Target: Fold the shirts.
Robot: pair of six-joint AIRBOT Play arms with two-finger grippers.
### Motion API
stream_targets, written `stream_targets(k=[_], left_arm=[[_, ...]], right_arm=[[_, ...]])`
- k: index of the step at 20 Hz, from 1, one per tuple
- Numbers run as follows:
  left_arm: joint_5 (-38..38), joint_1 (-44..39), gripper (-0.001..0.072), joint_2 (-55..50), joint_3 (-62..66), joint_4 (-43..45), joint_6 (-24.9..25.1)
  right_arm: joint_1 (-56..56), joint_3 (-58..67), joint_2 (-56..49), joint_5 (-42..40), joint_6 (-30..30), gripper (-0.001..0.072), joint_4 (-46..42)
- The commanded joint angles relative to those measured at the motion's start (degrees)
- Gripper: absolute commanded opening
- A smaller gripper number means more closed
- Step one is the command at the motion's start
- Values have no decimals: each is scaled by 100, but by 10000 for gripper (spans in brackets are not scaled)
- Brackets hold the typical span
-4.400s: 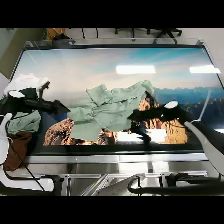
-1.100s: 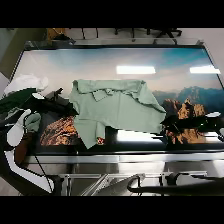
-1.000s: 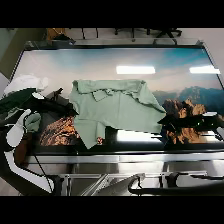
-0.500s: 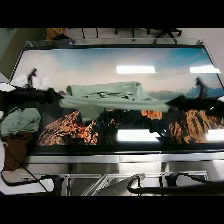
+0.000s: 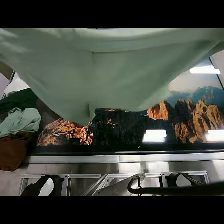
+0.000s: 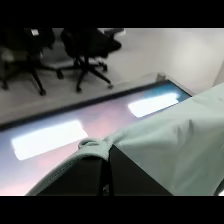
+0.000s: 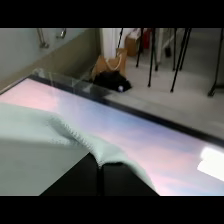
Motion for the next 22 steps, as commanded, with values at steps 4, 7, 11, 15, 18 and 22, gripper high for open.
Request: stream_targets(k=[4, 7, 11, 15, 18, 22], left_arm=[[-31, 511, 10, 522, 7, 752, -264], [-42, 133, 10, 164, -1025, 737, -243], [291, -765, 10, -1093, -2122, 1143, -37], [1478, -1388, 11, -2837, -2424, 2033, -55], [1836, -1510, 11, -4168, -1825, 2059, -59], [1633, -1547, 11, -5464, -645, 2068, -254]], right_arm=[[-2, 769, -127, 96, 219, 20, -634], [4, 275, -673, 544, 216, 21, -487], [249, -1139, -1777, 828, 2, 21, -337], [780, -2131, -3239, -151, -485, 21, -608], [1010, -2118, -4345, -1054, -669, 20, -586], [1137, -1690, -5302, -1547, -717, 20, -595]])
